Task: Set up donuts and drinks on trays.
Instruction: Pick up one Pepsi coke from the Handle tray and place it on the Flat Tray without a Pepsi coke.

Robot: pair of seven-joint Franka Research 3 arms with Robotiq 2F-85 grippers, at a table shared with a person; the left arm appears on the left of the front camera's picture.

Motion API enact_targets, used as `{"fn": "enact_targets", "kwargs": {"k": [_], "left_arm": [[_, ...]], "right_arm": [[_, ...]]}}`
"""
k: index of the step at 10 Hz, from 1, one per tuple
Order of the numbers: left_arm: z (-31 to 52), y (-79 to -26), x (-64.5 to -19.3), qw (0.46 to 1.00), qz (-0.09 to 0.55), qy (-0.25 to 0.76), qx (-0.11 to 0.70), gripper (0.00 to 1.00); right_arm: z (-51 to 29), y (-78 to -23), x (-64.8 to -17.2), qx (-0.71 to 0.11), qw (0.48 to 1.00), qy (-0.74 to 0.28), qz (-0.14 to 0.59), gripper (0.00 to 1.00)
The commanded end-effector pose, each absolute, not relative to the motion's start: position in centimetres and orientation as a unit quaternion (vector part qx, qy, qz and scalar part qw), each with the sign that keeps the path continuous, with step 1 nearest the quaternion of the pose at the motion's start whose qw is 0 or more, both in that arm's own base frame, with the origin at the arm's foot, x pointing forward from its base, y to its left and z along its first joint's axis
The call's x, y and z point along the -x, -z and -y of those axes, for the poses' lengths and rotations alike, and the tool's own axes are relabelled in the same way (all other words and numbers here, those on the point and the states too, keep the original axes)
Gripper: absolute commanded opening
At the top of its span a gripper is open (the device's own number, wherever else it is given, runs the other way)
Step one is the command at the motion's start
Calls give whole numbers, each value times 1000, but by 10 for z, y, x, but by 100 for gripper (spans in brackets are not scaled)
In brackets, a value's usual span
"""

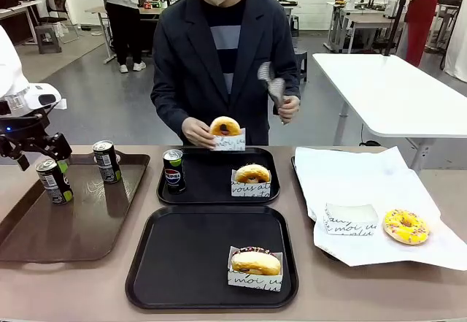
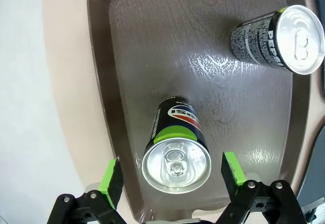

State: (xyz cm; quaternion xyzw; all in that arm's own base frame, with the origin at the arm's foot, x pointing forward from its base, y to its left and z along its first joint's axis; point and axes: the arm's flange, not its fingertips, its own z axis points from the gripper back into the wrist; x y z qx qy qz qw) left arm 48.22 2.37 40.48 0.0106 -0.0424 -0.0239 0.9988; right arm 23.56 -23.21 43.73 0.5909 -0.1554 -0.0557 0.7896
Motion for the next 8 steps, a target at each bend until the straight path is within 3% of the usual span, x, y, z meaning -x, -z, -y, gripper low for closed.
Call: {"fn": "enact_targets", "kwargs": {"k": [1,5,8], "left_arm": [[-19,-392,-487,999,42,18,-22,100],[-19,-383,-495,999,38,4,-13,100],[-19,-383,-495,999,46,3,-4,21]], "right_arm": [[233,-439,-237,-598,782,49,167,100],[233,-439,-237,-598,782,49,167,100],[233,-439,-237,-598,782,49,167,100]]}}
